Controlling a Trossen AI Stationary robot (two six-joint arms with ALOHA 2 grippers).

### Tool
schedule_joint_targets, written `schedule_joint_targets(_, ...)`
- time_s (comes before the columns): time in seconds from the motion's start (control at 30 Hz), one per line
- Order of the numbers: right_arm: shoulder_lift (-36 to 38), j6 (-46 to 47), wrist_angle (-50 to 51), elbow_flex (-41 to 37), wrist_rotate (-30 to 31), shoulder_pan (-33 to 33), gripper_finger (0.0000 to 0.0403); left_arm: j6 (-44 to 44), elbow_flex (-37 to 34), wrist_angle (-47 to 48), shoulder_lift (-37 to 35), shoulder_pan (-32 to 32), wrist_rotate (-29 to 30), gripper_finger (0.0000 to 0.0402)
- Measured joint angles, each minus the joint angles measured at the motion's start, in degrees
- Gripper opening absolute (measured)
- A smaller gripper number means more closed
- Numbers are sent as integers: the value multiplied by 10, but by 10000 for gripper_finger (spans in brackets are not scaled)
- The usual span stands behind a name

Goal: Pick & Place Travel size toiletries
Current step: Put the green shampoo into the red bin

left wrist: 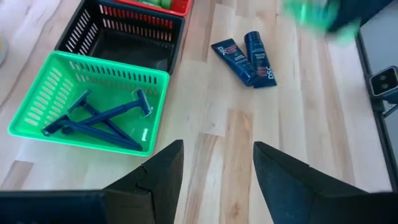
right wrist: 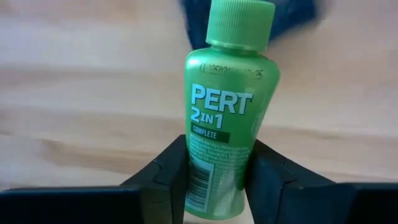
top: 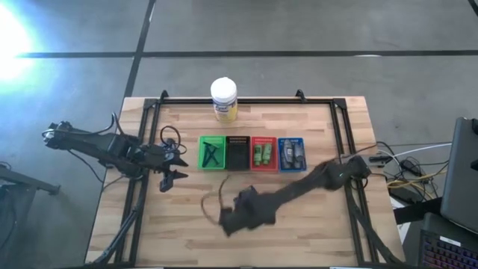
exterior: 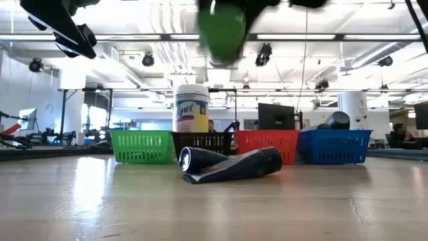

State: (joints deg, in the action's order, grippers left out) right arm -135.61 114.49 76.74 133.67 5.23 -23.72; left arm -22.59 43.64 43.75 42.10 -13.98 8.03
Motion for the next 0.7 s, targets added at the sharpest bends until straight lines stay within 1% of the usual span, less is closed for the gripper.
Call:
schedule_joint_targets(0.13, 63, -92, 86, -7, 35, 57, 117, 0, 0, -2, 8, 3, 10, 197)
schedule_joint_targets(0.23, 91, -212, 110, -28, 48, 125, 116, 0, 0, -13, 19, 13, 10, 197)
schedule_joint_targets(0.3, 112, -303, 111, -52, 46, 178, 115, 0, 0, -30, 30, 23, 10, 197)
schedule_joint_targets(0.4, 127, -420, 109, -103, 11, 247, 117, -17, 1, -61, 48, 39, 8, 197)
schedule_joint_targets(0.47, 126, -475, 90, -145, -14, 279, 119, -33, 3, -70, 60, 47, 6, 197)
schedule_joint_targets(0.53, 130, -514, 48, -192, -41, 301, 120, -41, 8, -74, 71, 53, 5, 197)
schedule_joint_targets(0.6, 146, -534, -10, -242, -70, 320, 121, -46, 12, -73, 80, 56, 5, 197)
schedule_joint_targets(0.7, 157, -541, -56, -311, -76, 338, 122, -48, 15, -74, 93, 57, 5, 197)
